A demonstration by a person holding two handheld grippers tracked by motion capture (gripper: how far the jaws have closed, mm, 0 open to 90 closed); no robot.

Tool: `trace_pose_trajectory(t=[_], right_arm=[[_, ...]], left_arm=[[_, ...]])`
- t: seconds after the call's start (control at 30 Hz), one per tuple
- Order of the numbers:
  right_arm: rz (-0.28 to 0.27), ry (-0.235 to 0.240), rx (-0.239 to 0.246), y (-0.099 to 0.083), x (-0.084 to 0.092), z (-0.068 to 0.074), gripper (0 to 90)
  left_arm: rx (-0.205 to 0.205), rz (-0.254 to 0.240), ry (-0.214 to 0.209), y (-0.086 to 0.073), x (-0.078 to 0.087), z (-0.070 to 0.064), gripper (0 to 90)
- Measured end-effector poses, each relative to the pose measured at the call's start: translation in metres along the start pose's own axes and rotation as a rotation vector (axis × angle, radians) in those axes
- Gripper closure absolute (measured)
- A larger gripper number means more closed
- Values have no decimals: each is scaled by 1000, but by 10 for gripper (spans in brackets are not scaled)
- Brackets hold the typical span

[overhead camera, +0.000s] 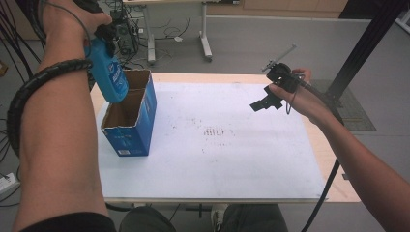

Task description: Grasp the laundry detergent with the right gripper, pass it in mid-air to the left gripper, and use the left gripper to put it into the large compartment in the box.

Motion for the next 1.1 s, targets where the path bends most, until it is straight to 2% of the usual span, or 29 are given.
trace_pose_trajectory(t=[0.5,1.1], right_arm=[[3,5,-9,-3,-6,2,65],[13,-2,-15,-5,-10,3,65]], left_arm=[[-2,13,-12,-8,-34,0,365],[-9,23,-33,-20,-91,-3,364]])
Point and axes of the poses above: each handheld gripper's, and its own axes: x roughly backward along the jaws, y roughly out of its top, z roughly to its left, the point moved 2 cm from there along -x, roughly forward along the jaws, and after that the axes turned 7 degrees about -z, right-handed, at the moved point
